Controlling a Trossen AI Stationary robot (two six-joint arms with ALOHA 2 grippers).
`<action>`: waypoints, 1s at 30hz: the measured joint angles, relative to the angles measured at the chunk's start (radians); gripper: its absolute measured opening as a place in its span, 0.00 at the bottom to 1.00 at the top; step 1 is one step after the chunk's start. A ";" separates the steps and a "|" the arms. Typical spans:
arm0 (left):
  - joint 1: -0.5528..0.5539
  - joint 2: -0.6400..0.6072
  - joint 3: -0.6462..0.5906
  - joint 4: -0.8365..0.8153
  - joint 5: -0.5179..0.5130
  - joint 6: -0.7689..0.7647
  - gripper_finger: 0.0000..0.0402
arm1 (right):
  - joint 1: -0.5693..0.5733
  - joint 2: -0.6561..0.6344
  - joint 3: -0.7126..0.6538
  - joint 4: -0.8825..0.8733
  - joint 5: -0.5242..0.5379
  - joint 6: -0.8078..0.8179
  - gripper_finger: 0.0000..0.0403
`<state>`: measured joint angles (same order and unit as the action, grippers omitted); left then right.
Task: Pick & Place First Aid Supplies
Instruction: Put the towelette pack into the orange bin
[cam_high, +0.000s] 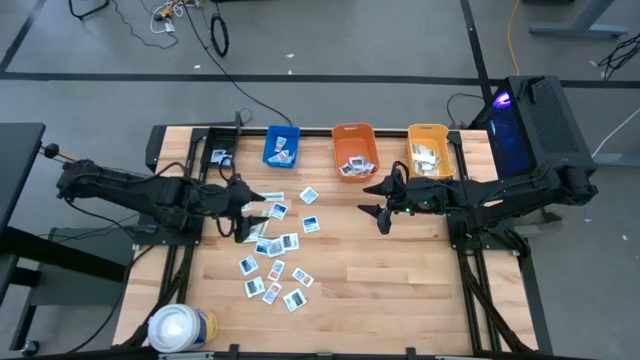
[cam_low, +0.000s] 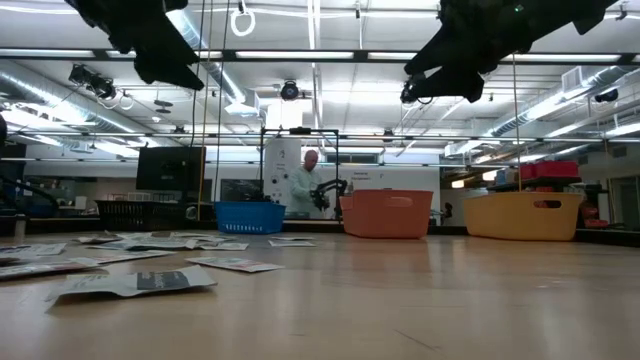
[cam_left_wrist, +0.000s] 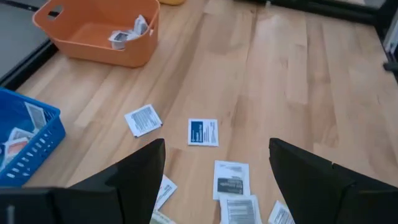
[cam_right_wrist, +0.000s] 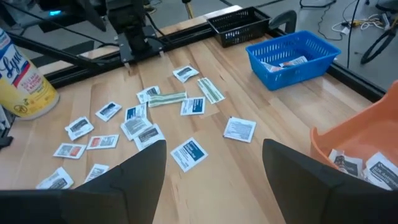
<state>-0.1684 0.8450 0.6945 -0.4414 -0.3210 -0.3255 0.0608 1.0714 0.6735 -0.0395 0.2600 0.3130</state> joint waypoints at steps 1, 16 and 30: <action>0.002 -0.003 -0.007 0.003 0.001 -0.011 0.73 | 0.000 0.000 0.000 0.000 0.000 0.000 0.66; 0.001 -0.008 -0.035 -0.108 0.010 -0.048 0.73 | 0.000 0.003 0.000 0.000 0.001 0.048 0.66; -0.020 -0.001 -0.284 0.160 0.062 -0.157 0.73 | 0.000 0.003 0.000 0.000 0.012 0.077 0.66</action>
<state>-0.1884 0.8440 0.4108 -0.2811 -0.2591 -0.4823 0.0609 1.0744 0.6735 -0.0399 0.2724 0.3899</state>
